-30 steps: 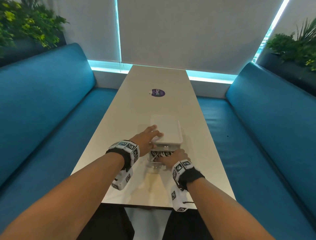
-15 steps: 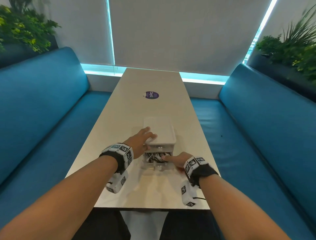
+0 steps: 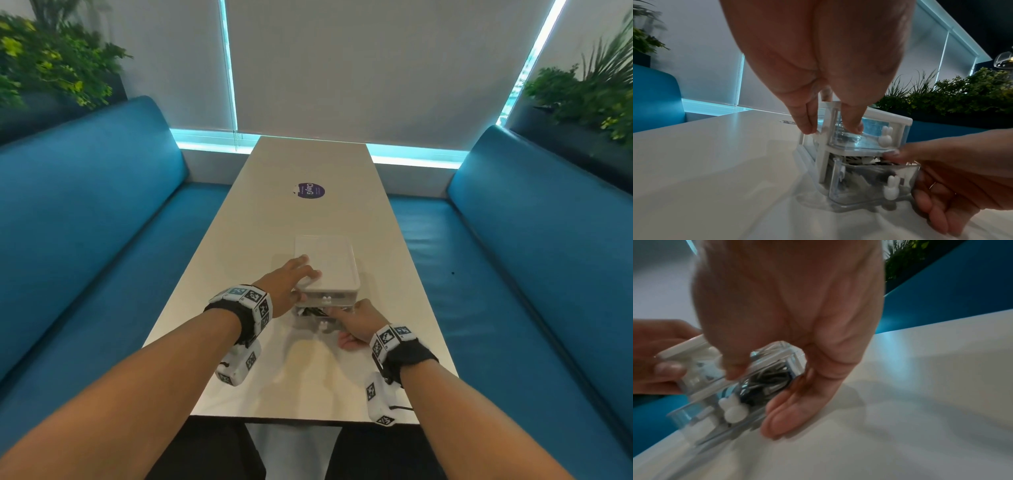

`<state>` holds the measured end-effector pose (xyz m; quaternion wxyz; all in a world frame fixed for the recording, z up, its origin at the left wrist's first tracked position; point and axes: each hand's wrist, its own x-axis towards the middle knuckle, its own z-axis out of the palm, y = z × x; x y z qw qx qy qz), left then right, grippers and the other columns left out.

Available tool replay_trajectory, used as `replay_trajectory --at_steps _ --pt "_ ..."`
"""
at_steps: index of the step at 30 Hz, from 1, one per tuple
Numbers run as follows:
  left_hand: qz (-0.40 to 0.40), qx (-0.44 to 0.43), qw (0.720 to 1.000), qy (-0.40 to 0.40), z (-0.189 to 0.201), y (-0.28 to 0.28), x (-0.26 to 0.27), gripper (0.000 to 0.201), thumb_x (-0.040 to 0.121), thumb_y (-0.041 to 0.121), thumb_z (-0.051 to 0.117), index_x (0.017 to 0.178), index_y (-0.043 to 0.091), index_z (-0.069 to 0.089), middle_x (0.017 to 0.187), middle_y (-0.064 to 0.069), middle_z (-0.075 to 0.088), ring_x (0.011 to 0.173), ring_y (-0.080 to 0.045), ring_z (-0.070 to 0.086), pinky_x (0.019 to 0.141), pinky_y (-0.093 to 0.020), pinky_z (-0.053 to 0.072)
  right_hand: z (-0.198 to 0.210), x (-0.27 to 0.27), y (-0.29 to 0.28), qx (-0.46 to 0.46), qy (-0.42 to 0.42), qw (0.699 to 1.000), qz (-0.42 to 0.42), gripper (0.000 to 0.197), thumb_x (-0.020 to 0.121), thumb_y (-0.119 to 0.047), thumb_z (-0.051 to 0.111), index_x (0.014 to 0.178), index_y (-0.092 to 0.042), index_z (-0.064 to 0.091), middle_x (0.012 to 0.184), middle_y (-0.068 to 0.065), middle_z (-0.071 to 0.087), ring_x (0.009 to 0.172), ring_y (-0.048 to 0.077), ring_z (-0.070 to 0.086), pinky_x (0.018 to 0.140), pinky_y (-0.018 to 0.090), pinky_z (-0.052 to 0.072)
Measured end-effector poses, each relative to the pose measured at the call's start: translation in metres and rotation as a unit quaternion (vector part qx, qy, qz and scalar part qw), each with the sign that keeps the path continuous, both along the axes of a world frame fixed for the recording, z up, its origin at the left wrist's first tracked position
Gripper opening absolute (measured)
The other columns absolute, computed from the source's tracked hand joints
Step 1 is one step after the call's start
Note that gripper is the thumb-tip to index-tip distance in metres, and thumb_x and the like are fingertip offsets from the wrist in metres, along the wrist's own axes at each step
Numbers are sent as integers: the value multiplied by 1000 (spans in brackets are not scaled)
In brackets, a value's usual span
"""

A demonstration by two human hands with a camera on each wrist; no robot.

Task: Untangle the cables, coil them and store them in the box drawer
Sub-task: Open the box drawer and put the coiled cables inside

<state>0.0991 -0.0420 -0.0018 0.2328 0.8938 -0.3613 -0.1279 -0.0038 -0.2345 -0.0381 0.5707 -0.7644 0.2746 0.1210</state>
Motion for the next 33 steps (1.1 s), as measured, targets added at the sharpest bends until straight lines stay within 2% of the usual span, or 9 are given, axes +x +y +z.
replay_trajectory --at_steps 3,5,8,11,15,21,26,30,33 --pt "-6 -3 1000 6 1 1 1 53 97 10 58 142 34 46 166 6 11 149 -21 27 116 -35 30 6 -11 -7 44 -14 997 55 63 82 -17 78 129 -23 36 77 20 66 57 25 64 56 33 58" --pt "-9 -8 1000 13 2 1 1 53 96 8 58 142 33 47 166 5 12 150 -20 25 118 -35 28 4 -15 -12 19 -11 997 69 63 88 -7 71 134 -27 32 76 18 66 60 26 66 62 36 59" --pt "-11 -7 1000 15 4 3 1 54 95 6 58 141 32 48 166 6 12 149 -20 26 118 -36 28 0 -16 -13 -46 -16 996 81 64 88 -15 72 137 -27 34 74 13 68 59 23 64 60 33 57" --pt "-11 -9 1000 18 3 7 2 54 95 9 60 140 35 48 166 8 13 149 -19 25 119 -40 29 3 -18 -13 -189 -27 977 99 56 80 -35 75 126 -32 42 79 6 72 59 18 66 55 29 56" --pt "-11 -21 999 22 0 9 0 52 96 10 60 139 36 49 165 9 13 150 -18 24 119 -41 29 1 -13 -10 -290 -40 952 91 53 74 -49 73 118 -29 50 96 4 71 77 23 69 75 39 59" --pt "-8 -28 999 16 -3 11 -1 52 95 10 60 138 36 49 165 8 14 150 -18 25 118 -40 30 -3 -10 -9 -331 -39 939 88 48 75 -55 70 113 -34 50 94 -1 70 82 23 67 77 40 58" --pt "4 -48 999 17 -7 11 -2 55 94 7 60 138 39 48 165 8 14 150 -17 24 118 -39 30 -6 -9 -5 -311 -49 945 86 49 79 -53 67 119 -32 49 97 1 70 84 25 68 78 41 58" --pt "28 -77 996 25 -11 11 -12 77 92 1 58 152 39 28 166 14 1 151 -14 17 120 -36 28 -13 -9 -1 -278 -57 956 70 53 81 -51 64 125 -28 47 100 3 72 87 26 69 80 42 58" --pt "62 -124 989 45 -10 14 -20 89 89 4 61 157 37 14 166 15 -2 152 -15 15 120 -41 29 -9 -10 3 -254 -52 964 63 67 81 -51 63 135 -19 40 105 7 71 91 27 68 80 39 56"
